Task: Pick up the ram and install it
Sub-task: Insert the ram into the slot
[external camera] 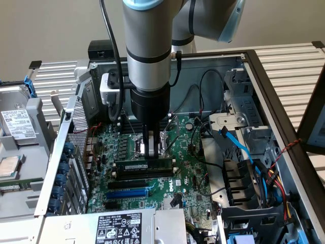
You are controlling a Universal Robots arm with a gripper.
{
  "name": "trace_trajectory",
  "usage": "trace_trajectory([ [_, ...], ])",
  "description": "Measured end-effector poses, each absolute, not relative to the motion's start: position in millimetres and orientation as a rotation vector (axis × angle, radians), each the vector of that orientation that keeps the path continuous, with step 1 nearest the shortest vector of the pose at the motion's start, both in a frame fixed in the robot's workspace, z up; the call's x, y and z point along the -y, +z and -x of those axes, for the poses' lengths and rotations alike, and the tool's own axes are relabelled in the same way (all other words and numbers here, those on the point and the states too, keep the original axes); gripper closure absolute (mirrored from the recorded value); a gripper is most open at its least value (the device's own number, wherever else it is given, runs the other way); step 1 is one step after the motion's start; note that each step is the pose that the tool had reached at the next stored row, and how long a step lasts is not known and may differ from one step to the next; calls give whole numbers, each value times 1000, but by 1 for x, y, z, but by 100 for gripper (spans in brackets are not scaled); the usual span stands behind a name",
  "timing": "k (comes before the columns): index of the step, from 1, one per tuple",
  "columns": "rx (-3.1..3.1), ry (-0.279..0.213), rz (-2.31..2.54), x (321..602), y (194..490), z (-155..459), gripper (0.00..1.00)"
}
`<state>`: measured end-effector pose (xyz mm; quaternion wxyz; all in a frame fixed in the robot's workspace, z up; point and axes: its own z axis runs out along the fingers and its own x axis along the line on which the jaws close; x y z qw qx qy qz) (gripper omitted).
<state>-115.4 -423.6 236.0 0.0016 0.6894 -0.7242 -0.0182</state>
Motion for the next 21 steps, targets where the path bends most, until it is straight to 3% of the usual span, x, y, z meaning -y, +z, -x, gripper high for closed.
trace_trajectory([
  [21,2278,-45,-2169,424,232,117,88],
])
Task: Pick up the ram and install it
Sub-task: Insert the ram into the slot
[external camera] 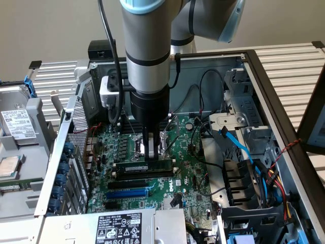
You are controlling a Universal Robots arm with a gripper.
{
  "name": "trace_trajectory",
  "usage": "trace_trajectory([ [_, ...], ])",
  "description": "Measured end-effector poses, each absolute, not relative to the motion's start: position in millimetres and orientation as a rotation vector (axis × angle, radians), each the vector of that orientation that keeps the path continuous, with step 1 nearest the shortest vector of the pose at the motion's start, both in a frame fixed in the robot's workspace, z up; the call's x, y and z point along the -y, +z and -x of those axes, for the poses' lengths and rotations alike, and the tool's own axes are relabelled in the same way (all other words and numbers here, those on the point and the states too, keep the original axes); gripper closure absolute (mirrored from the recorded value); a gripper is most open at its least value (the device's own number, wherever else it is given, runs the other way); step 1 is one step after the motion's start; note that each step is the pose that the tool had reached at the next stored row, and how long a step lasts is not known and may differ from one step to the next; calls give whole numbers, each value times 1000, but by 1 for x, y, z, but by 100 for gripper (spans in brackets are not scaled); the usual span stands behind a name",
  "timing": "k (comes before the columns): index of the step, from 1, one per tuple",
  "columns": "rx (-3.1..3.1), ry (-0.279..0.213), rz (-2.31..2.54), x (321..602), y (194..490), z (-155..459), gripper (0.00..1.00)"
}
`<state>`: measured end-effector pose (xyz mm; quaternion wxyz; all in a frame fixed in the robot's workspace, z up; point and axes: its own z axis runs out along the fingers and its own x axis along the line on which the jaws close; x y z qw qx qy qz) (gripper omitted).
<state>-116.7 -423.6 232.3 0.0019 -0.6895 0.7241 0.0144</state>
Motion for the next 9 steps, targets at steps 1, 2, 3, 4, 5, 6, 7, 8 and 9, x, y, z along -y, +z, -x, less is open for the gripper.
trace_trajectory([
  [1,-2272,45,2164,424,232,117,88],
  [2,-2272,45,2163,424,232,117,88],
  [3,-2272,45,2163,424,232,117,88],
  [4,-2272,45,2163,424,232,117,88],
  [5,-2272,45,2163,424,232,117,88],
  [6,-2272,45,2163,424,232,117,88],
  [7,-2272,45,2163,424,232,117,88],
  [8,-2272,45,2163,424,232,117,88],
  [9,-2272,45,2164,424,232,117,88],
])
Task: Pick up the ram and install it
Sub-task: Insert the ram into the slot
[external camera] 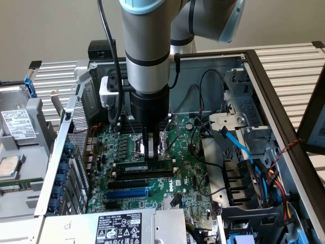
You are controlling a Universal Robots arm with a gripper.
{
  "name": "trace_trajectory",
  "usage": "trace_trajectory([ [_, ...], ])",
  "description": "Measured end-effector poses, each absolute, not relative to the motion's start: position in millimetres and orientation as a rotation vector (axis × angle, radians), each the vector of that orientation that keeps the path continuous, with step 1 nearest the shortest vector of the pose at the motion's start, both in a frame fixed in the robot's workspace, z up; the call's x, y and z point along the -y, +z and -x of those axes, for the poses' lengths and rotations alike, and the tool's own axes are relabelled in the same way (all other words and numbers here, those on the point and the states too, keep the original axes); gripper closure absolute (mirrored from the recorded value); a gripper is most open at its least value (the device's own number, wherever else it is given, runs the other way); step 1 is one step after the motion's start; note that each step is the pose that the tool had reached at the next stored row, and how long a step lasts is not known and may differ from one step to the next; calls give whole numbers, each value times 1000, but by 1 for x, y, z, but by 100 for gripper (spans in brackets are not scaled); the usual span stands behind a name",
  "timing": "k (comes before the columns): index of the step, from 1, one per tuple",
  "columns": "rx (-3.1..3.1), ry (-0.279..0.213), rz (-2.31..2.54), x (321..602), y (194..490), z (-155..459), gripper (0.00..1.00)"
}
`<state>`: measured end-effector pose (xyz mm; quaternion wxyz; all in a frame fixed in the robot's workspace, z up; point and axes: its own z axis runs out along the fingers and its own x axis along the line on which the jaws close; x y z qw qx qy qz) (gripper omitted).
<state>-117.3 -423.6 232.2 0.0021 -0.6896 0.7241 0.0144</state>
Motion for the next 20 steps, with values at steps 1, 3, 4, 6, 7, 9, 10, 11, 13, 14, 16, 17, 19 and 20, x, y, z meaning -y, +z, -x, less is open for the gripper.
trace_trajectory([
  [1,-2272,45,2164,424,232,117,88],
  [3,-2272,45,2163,424,232,117,88],
  [4,-2272,45,2163,424,232,117,88],
  [6,-2273,48,2165,424,232,117,88],
  [7,-2275,50,2166,424,232,117,88],
  [9,-2275,52,2167,424,232,117,88],
  [10,-2275,52,2167,424,232,117,88],
  [11,-2275,52,2167,424,232,117,88],
  [13,-2275,52,2167,424,232,117,88],
  [14,-2275,52,2167,424,232,117,88],
  [16,-2275,52,2167,424,232,117,88],
  [17,-2275,52,2167,424,232,117,88],
  [19,-2275,52,2166,424,231,117,88],
  [20,-2275,52,2166,424,231,117,88],
])
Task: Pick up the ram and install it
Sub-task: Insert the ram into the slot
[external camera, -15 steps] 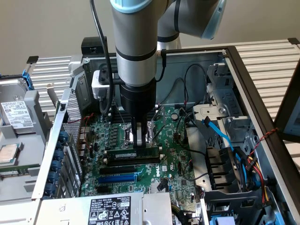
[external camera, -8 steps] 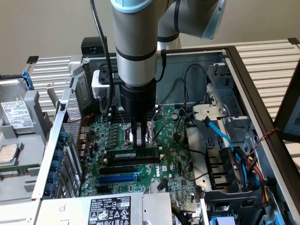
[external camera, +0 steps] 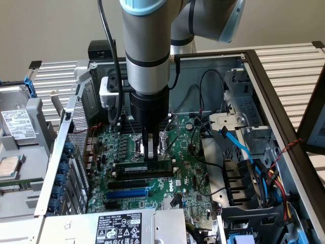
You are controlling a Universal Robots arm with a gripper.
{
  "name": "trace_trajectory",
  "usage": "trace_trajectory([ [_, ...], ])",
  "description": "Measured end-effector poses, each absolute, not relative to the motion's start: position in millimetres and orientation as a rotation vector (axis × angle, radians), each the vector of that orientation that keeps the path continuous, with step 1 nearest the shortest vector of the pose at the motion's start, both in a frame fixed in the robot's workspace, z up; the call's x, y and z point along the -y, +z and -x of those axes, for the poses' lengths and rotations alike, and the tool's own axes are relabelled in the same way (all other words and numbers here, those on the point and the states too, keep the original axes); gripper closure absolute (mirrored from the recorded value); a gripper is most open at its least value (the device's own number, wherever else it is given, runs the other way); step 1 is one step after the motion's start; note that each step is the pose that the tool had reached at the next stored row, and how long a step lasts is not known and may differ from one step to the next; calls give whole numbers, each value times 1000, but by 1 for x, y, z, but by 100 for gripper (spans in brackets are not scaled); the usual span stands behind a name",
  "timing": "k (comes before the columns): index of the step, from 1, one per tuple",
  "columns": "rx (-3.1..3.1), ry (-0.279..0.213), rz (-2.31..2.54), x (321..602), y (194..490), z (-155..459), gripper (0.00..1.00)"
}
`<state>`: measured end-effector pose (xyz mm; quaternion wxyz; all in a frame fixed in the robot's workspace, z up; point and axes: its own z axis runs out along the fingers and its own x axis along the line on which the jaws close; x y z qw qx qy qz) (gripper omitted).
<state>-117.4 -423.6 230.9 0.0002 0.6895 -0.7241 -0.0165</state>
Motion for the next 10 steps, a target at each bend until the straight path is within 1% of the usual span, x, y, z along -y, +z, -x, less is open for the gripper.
trace_trajectory([
  [10,2276,-49,-2168,424,230,117,88],
])
